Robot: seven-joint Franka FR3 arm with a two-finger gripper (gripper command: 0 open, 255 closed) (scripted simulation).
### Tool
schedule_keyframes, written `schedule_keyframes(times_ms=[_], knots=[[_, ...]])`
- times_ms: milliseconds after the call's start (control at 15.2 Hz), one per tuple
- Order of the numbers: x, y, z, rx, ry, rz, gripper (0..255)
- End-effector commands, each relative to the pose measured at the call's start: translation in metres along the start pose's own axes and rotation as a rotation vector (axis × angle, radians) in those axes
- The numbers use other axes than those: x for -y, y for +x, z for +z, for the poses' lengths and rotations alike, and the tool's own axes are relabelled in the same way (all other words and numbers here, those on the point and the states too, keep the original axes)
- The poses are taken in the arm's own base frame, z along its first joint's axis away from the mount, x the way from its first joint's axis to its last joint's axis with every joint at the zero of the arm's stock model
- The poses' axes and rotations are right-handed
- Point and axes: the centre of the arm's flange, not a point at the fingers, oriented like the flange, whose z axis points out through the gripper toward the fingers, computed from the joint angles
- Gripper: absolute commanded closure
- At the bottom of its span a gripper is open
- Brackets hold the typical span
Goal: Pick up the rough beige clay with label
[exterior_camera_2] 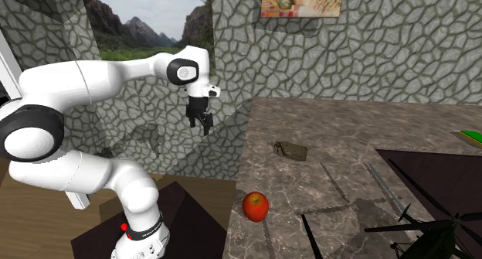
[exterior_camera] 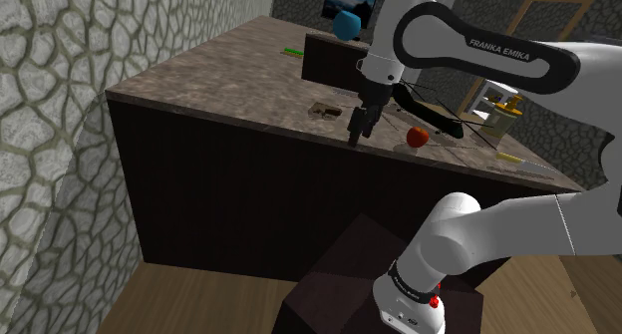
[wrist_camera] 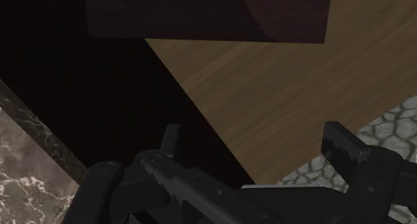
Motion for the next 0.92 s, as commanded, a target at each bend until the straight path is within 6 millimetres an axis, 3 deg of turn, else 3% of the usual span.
schedule_keyframes(times_ms=[0, 396, 858], knots=[[0.000, 0.000, 0.000, 0.000, 0.000, 0.000, 0], [-0.069, 0.028, 0.005, 0.002, -0.032, -0.165, 0], [-0.142, 0.074, 0.009, 0.003, -0.069, -0.357, 0]])
